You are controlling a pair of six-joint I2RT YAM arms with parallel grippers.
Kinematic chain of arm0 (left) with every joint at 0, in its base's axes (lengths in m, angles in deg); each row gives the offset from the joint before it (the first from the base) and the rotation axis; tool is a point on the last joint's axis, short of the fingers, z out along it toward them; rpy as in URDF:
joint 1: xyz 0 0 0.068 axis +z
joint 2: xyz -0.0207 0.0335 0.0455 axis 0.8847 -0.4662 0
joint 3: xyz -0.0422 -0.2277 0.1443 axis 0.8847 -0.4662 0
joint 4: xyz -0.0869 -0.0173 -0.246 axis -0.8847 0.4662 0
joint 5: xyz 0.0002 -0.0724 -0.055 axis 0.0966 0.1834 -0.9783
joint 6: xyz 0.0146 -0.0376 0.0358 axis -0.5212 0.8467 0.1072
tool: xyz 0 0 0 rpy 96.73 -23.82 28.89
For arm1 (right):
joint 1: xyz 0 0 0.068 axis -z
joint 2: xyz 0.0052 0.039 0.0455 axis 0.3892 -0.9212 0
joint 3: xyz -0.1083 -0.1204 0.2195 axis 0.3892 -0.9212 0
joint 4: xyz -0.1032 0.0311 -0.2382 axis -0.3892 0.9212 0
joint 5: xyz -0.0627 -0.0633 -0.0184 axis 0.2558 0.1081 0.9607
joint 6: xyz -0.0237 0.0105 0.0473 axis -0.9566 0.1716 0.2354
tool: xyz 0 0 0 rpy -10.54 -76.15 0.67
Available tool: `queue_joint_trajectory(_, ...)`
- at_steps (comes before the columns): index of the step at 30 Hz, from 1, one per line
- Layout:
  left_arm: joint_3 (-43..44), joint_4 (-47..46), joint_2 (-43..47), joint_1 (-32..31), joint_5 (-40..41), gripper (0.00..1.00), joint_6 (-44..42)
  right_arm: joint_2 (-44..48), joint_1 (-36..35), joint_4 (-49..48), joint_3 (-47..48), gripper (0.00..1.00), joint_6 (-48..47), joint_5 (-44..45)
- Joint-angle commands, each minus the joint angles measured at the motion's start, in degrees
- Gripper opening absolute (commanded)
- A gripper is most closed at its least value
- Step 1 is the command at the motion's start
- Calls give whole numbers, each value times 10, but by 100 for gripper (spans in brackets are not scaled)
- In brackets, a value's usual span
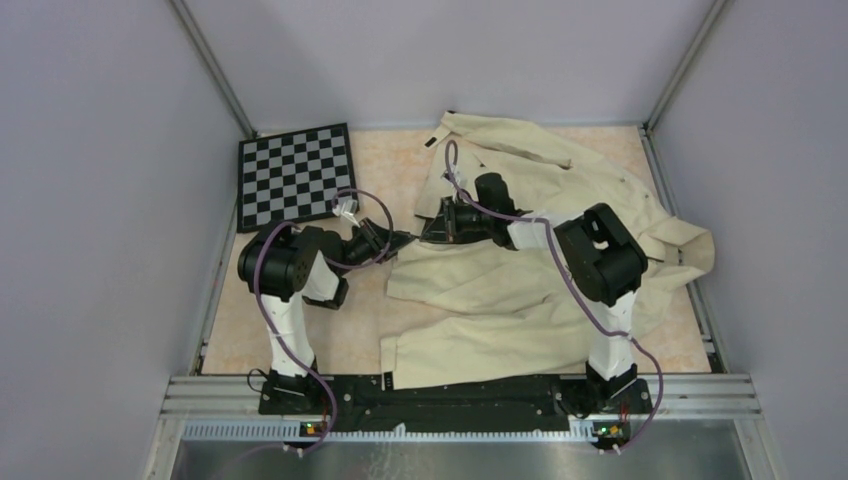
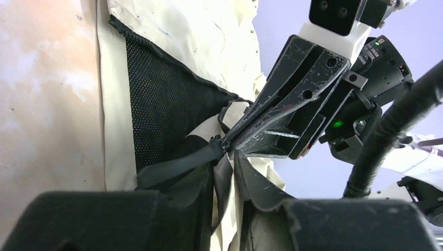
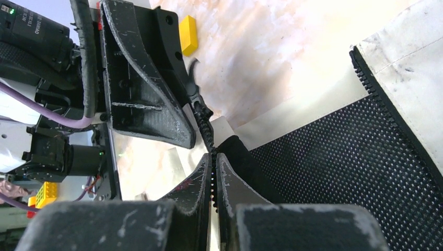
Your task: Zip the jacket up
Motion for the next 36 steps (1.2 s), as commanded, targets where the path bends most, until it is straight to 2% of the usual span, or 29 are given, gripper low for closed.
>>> queue_joint_trajectory(1,-1,-55,-2,3,14,18,-19,36,3,-24,-2,0,4,8)
queue_joint_trajectory(3,-2,-30,8,3,7,10,-49,39,2,-13,1,0,4,19)
queue_joint_trajectory(5,-6,-3,23,3,4,6,-89,42,3,-2,7,0,9,26)
queue_joint_trajectory(9,-12,-10,36,3,-23,26,-131,45,3,-6,7,0,22,33)
queue_joint_trajectory(13,-18,-11,42,10,-32,28,-124,49,2,-14,3,0,24,32)
queue_joint_trajectory(18,-19,-64,19,24,-42,16,-77,52,2,-22,-3,0,25,31)
queue_joint_trajectory(22,-15,-79,4,25,-46,1,-69,54,0,-15,-8,0,23,35)
queue_joint_trajectory(30,-15,-36,27,25,-62,0,-121,72,-7,-10,-16,0,32,44)
queue_joint_trajectory(36,-16,19,65,24,-87,0,-184,67,-7,29,24,25,22,40)
